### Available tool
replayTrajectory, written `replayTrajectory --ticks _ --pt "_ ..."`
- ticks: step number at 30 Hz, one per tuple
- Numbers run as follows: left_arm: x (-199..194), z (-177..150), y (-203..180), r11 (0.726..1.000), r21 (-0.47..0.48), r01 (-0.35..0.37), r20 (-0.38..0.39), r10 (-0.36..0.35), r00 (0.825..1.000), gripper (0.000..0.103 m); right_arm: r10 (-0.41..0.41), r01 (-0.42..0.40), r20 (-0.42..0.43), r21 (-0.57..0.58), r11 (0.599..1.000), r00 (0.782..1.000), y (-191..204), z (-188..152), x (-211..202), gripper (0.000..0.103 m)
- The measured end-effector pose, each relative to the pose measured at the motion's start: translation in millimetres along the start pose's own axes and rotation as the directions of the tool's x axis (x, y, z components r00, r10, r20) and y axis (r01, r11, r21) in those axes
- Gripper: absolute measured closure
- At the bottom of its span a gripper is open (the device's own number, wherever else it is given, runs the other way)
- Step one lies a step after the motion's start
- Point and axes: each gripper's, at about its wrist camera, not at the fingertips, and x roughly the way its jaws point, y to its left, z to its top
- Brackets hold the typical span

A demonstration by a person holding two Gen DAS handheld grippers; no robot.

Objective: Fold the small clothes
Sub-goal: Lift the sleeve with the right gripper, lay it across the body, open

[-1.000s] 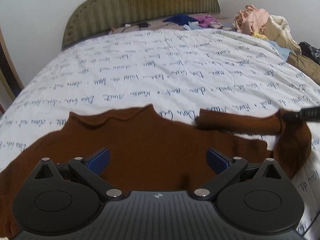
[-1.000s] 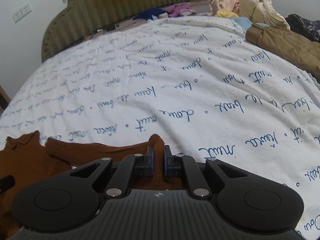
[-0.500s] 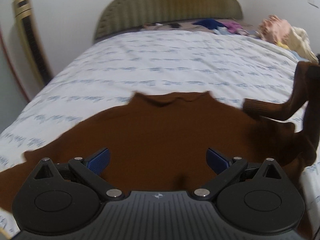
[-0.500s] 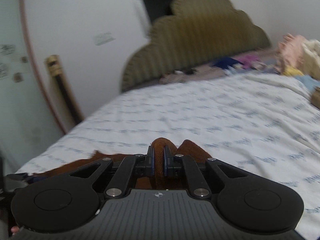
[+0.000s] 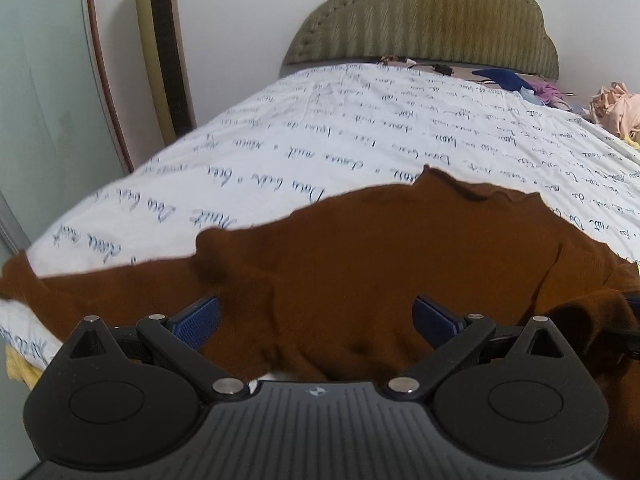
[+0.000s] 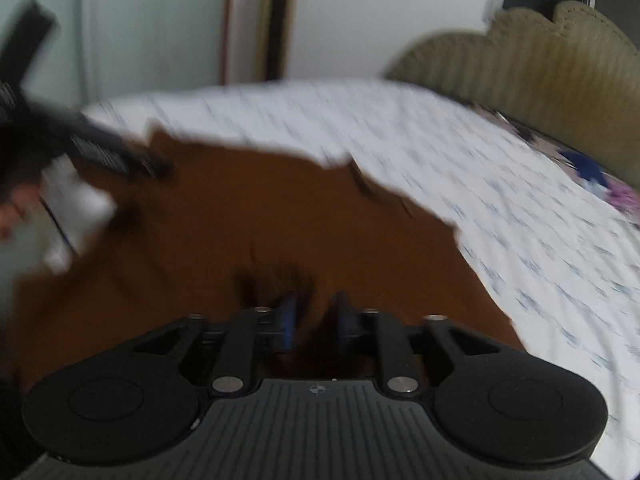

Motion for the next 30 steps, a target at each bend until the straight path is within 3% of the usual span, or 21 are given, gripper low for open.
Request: replayTrajectory --ticks 3,5,7,11,14,16,19,21,25,26,28,30 --pt "2 -4 2 1.0 0.008 0.014 0.005 -0.014 1.0 0.0 0.049 -0.049 0.003 0.092 0.995 0.999 -8 4 -20 0.067" --pt "1 -4 0 1.0 0.023 0.021 0.024 -0.021 0.999 0.0 0.06 -0.069 0.054 0.174 0.982 0.997 -19 12 -34 0.055" --pt "0 -4 -4 0.999 0.042 0.015 0.042 -0.017 0.999 0.0 0.035 -0.059 0.084 0.3 0.952 0.996 -42 17 -44 0.05" --pt "2 1 -20 0.994 0.095 0.057 0.035 -0.061 0.998 0.0 -0.037 0.019 0.023 0.531 0.847 0.999 -87 29 -19 0.05" --pt "1 -2 -28 0.99 0.129 0.055 0.033 -0.06 0.998 0.0 -0.022 0.073 -0.09 0.621 0.781 0.996 -102 26 23 0.052" --pt "-1 -6 -25 0.991 0.129 0.044 0.042 -0.05 0.998 0.0 -0.056 0.153 -0.166 0.657 0.738 0.985 -106 18 43 0.053" --pt "2 -9 -16 0.993 0.109 0.034 0.039 -0.039 0.998 0.0 -0.028 0.165 -0.195 0.734 0.659 0.98 -105 2 55 0.053" --pt "6 -8 -11 0.995 0.095 0.031 0.024 -0.034 0.999 0.0 -0.046 0.188 -0.206 0.748 0.636 0.977 -99 0 58 0.055" --pt "7 -10 3 0.998 0.058 0.031 0.011 -0.032 0.999 0.0 -0.064 0.198 -0.202 0.756 0.624 0.977 -88 6 66 0.089" --pt "7 -12 7 0.999 0.047 0.028 0.009 -0.029 1.0 0.0 -0.06 0.193 -0.199 0.761 0.619 0.978 -97 11 79 0.089" --pt "8 -12 13 0.999 0.03 0.028 0.004 -0.028 1.0 0.0 -0.085 0.201 -0.192 0.738 0.644 0.978 -96 18 86 0.089" --pt "10 -11 15 0.999 0.025 0.022 -0.005 -0.022 1.0 0.0 -0.068 0.156 -0.147 0.744 0.65 0.987 -98 25 91 0.089"
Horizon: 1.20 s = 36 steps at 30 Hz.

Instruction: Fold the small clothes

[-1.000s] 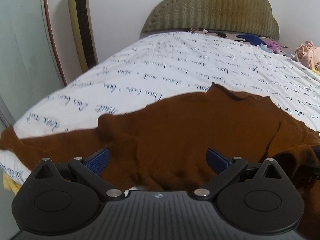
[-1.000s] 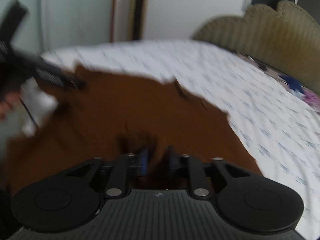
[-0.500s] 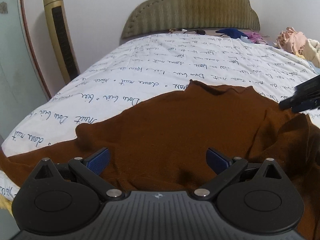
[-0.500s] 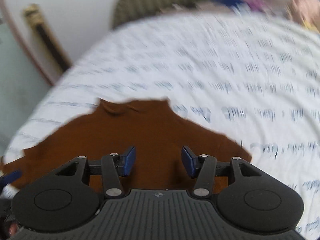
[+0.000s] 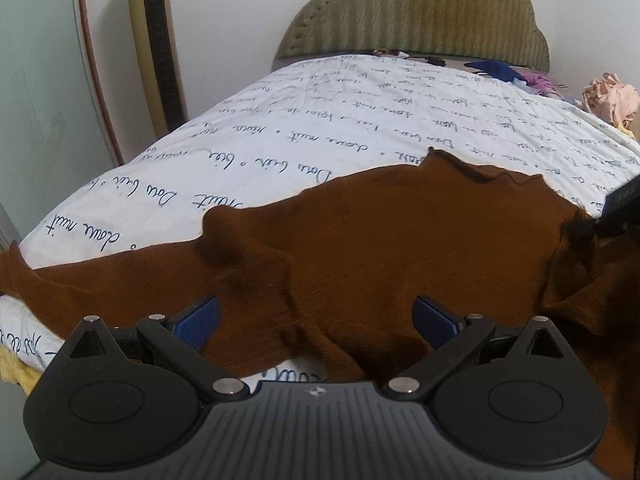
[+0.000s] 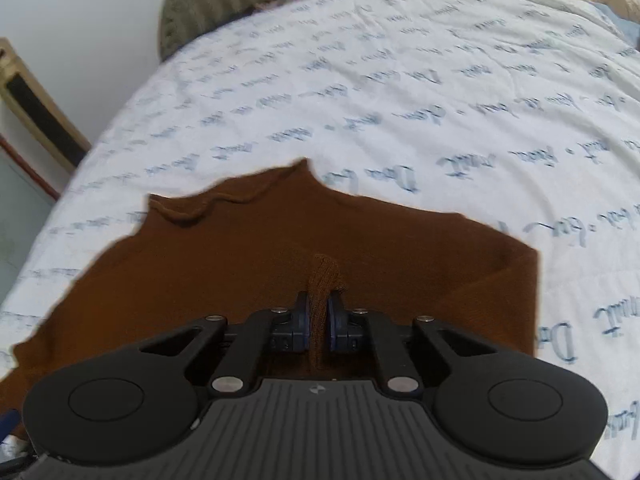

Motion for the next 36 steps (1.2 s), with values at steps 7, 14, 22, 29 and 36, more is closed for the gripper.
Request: replayTrajectory --ticks 7,14,22,29,36 --pt "-5 -7 2 1.0 0.001 0.008 0.008 -0.008 1.0 0.0 0.26 -0.243 0.072 -0.187 0.952 0.963 68 9 -37 0.09" --pt "-16 -21 31 0.996 -0.084 0.005 -0.008 -0.005 1.0 0.0 0.492 -0.484 -0.092 -0.402 0.777 0.866 148 18 -36 0.089" --pt "-23 -30 59 0.99 -0.136 -0.038 -0.024 0.035 0.999 0.0 0.45 -0.583 -0.372 -0.553 0.595 0.812 232 -6 17 0.082" --pt "-20 -33 63 0.989 -0.141 -0.036 -0.038 0.031 0.999 0.0 0.284 -0.313 -0.153 -0.649 0.693 0.946 233 -27 10 0.019" --pt "-24 -21 48 0.993 -0.112 0.022 0.014 -0.021 1.0 0.0 0.436 -0.371 0.045 -0.454 0.81 0.899 141 -27 -75 0.017"
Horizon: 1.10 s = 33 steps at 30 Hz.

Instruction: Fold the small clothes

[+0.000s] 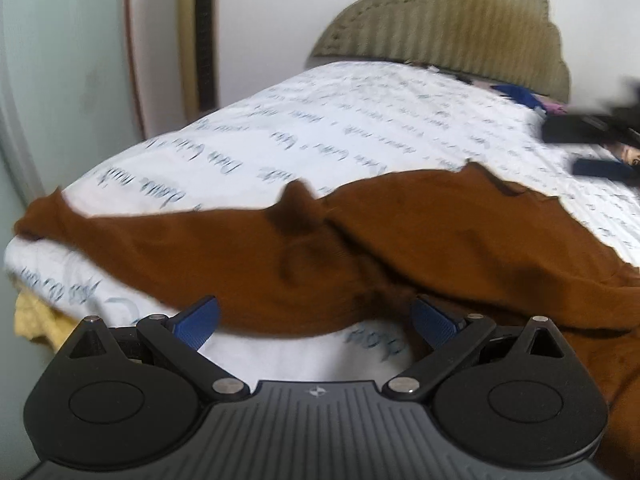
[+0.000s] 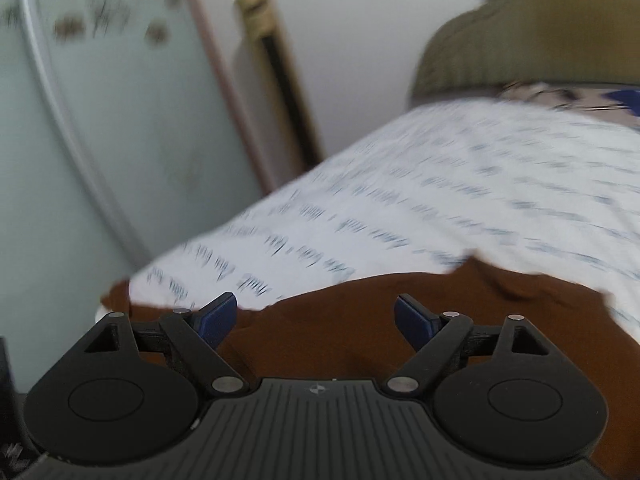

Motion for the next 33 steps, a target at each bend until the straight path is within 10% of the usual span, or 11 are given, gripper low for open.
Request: replayTrajectory --ticks 8,13,18,29,33 --pt "3 2 -6 0.999 -0.041 -0.013 -0.048 0.011 0.999 0.0 -0.297 0.286 0.047 0.162 0.944 0.954 -43 -59 -99 0.016" --pt "-13 -13 53 0.98 -0.142 -0.14 -0.051 0.134 0.99 0.0 -0.172 0.172 -0.002 0.006 0.985 0.985 12 -67 -53 0.018" --pt "-30 -26 117 0.919 -0.198 -0.341 -0.053 0.338 0.94 0.0 0.023 -0.038 -0.081 -0.187 0.982 0.996 99 -54 15 0.026" --pt "-50 -9 214 0.859 -0.467 -0.211 0.0 0.238 0.971 0.0 0.061 -0.101 -0.169 -0.236 0.966 0.984 141 -59 51 0.027" --pt "-36 19 244 0.818 -0.515 -0.254 0.003 0.298 0.954 0.0 0.054 -0.09 -0.161 -0.231 0.969 0.985 140 -57 59 0.029"
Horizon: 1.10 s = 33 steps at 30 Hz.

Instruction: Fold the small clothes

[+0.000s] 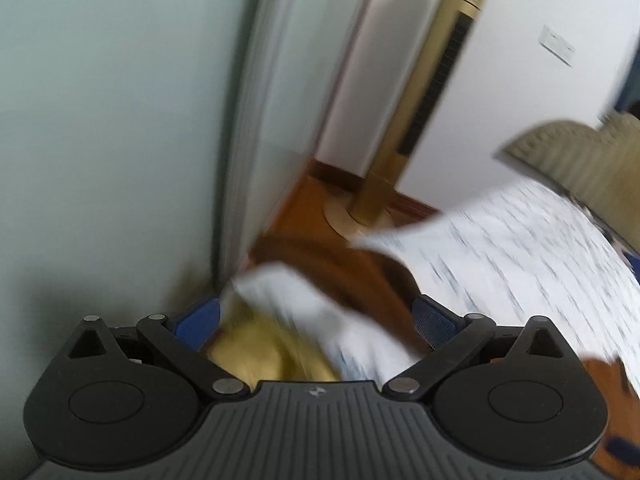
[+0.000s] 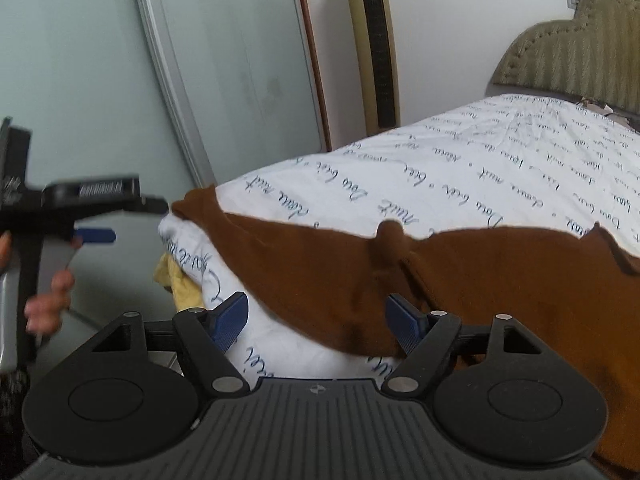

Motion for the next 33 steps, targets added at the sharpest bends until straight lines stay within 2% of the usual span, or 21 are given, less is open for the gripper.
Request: replayTrajectory --ticks 3,5,7,11,13,15,17,19,21,24,26,27,28,30,31,32,33 --pt "25 13 4 0.998 -0.009 -0.062 -0.035 0.062 0.997 0.0 -0.072 0.072 0.021 -0.009 0.997 0.997 -9 2 -1 0.036" --pt "29 9 5 0.998 -0.024 -0.051 -0.056 0.05 0.997 0.0 -0.14 0.14 0.02 0.028 0.99 0.99 -32 -1 -8 0.039" --pt "24 -2 3 1.0 -0.018 -0.019 -0.045 0.018 0.999 0.0 -0.235 0.232 0.009 0.121 0.965 0.972 -66 -8 -24 0.039" --pt "2 -27 -14 0.998 0.036 0.045 -0.02 -0.044 0.999 0.0 -0.385 0.371 -0.026 0.334 0.867 0.923 -139 -42 -78 0.039" --pt "-10 -44 -35 0.989 0.097 0.113 -0.035 -0.11 0.993 0.0 -0.432 0.41 -0.044 0.414 0.813 0.901 -164 -65 -110 0.039" --pt "-26 -63 -59 0.967 0.16 0.199 -0.047 -0.193 0.98 0.0 -0.468 0.424 -0.043 0.503 0.753 0.882 -183 -92 -144 0.04" --pt "-41 -84 -87 0.93 0.231 0.287 -0.069 -0.279 0.958 0.0 -0.467 0.392 -0.036 0.602 0.696 0.884 -197 -122 -174 0.039" --pt "-55 -106 -116 0.873 0.303 0.381 -0.102 -0.368 0.924 0.0 -0.41 0.295 -0.006 0.705 0.645 0.912 -208 -152 -196 0.039" --pt "-66 -129 -142 0.818 0.357 0.451 -0.139 -0.431 0.892 0.0 -0.385 0.216 0.041 0.771 0.599 0.922 -215 -174 -210 0.039" --pt "-74 -156 -168 0.744 0.404 0.532 -0.21 -0.49 0.846 0.0 -0.339 0.101 0.109 0.833 0.545 0.934 -227 -188 -210 0.039" --pt "-82 -170 -179 0.711 0.393 0.584 -0.258 -0.524 0.811 0.0 -0.315 0.028 0.153 0.864 0.503 0.937 -240 -190 -204 0.039" --pt "-90 -176 -185 0.685 0.393 0.613 -0.286 -0.543 0.79 0.0 -0.292 -0.014 0.176 0.876 0.482 0.94 -247 -191 -199 0.039" --pt "-95 -185 -192 0.667 0.397 0.63 -0.303 -0.553 0.776 0.0 -0.28 -0.052 0.197 0.89 0.452 0.94 -256 -193 -193 0.039" --pt "-99 -195 -200 0.65 0.413 0.638 -0.321 -0.552 0.77 0.0 -0.323 -0.06 0.206 0.91 0.409 0.924 -270 -196 -185 0.039" --pt "-95 -200 -203 0.64 0.427 0.638 -0.326 -0.55 0.769 0.0 -0.374 -0.031 0.19 0.92 0.391 0.908 -275 -198 -183 0.041" --pt "-99 -207 -206 0.636 0.447 0.629 -0.328 -0.538 0.777 0.0 -0.431 -0.001 0.165 0.935 0.355 0.887 -279 -201 -184 0.041" --pt "-96 -213 -212 0.641 0.466 0.61 -0.331 -0.513 0.792 0.0 -0.458 -0.012 0.159 0.952 0.307 0.874 -283 -207 -186 0.046"
